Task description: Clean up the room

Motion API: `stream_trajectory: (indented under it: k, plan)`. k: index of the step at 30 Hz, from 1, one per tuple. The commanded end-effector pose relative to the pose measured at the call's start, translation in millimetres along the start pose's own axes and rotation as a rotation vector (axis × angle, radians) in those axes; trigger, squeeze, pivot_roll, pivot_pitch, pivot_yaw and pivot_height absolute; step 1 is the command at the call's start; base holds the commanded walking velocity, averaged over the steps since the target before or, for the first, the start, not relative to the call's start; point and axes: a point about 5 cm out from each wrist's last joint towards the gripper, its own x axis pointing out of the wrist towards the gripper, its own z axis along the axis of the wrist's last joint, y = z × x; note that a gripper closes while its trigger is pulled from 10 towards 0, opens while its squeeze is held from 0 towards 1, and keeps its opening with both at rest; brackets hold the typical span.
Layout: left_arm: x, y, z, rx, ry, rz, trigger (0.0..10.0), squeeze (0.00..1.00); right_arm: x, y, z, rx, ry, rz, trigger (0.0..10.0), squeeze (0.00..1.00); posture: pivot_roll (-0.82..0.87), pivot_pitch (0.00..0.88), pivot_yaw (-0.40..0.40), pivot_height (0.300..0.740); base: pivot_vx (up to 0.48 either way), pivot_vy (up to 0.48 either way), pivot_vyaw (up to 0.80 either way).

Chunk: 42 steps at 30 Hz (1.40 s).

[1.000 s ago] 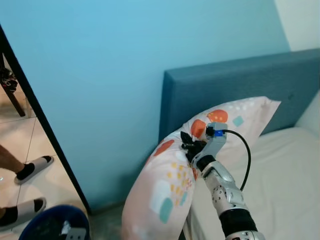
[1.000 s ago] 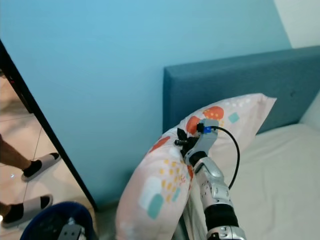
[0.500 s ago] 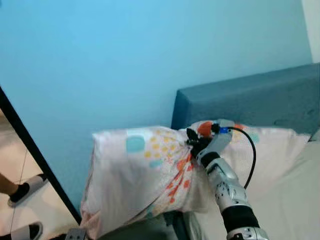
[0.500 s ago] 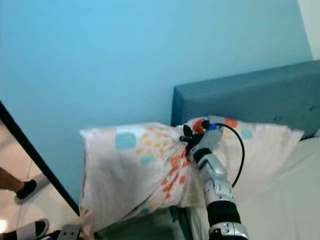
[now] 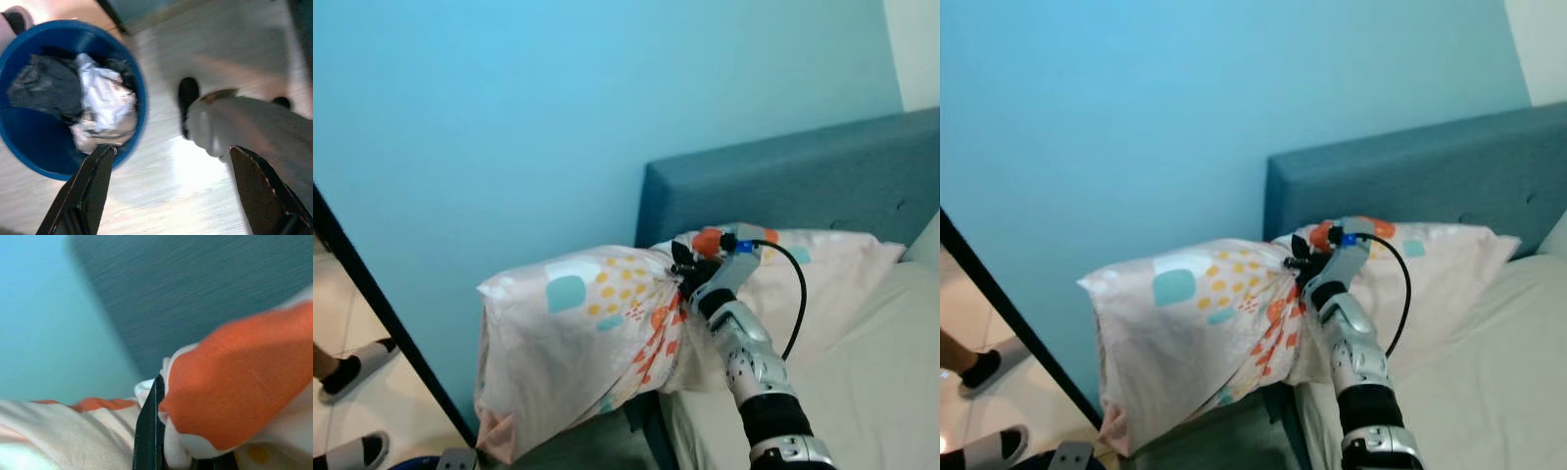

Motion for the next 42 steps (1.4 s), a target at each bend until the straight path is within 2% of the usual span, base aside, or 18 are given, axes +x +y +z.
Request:
stream_trajectory:
  k: [1,8,15,17,19,25,29,34,42]
  plan:
    - [0.0,-1.6,-1.9,-0.023,0.006,-0.001,10.0,0.0,7.4,-2.1,36.8,-0.039,-0.159,-0.004,10.0,0.0,-0.07,0.02,-0.042,0.74,0.0,0.0,0.0]
    - [-0.2,-1.6,-2.0,-0.044,-0.002,0.007,10.0,0.0,10.2,-9.0,59.9,-0.101,-0.215,-0.016,10.0,0.0,-0.07,0.022,-0.046,0.74,0.0,0.0,0.0]
    - [-0.2,-1.5,-2.4,-0.031,0.001,0.006,10.0,0.0,13.8,-6.2,65.7,-0.168,-0.217,0.003,10.0,0.0,-0.07,0.024,-0.047,0.74,0.0,0.0,0.0]
    - [-0.3,-1.8,-2.6,-0.027,0.003,0.002,10.0,0.0,14.7,-4.9,64.9,-0.18,-0.212,0.01,10.0,0.0,-0.07,0.025,-0.049,0.74,0.0,0.0,0.0]
    - [-0.2,-1.5,-2.7,0.014,0.01,0.001,10.0,0.0,17.0,-1.9,61.3,-0.202,-0.194,0.027,10.0,0.0,-0.07,0.027,-0.05,0.74,0.0,-0.469,0.0]
    - [-0.8,-0.5,-5.0,-0.026,0.006,0.027,10.0,0.0,20.4,1.4,54.5,-0.215,-0.167,0.044,10.0,0.0,-0.06,0.029,-0.053,0.74,0.0,-0.296,0.0]
    - [-1.0,-0.4,-5.7,-0.019,0.007,0.027,10.0,0.0,23.7,3.2,48.9,-0.227,-0.125,0.051,10.0,0.0,-0.06,0.031,-0.052,0.74,0.0,0.0,0.0]
    - [-1.2,-0.4,-6.6,-0.013,0.01,0.024,10.0,0.0,27.8,7.7,38.7,-0.285,-0.052,0.074,10.0,0.0,-0.06,0.033,-0.051,0.74,0.0,0.0,0.0]
    - [-1.3,-0.3,-6.9,-0.013,0.008,0.021,10.0,0.0,30.5,15.3,31.6,-0.28,-0.034,0.111,10.0,0.0,-0.06,0.044,-0.051,0.74,0.0,0.0,0.0]
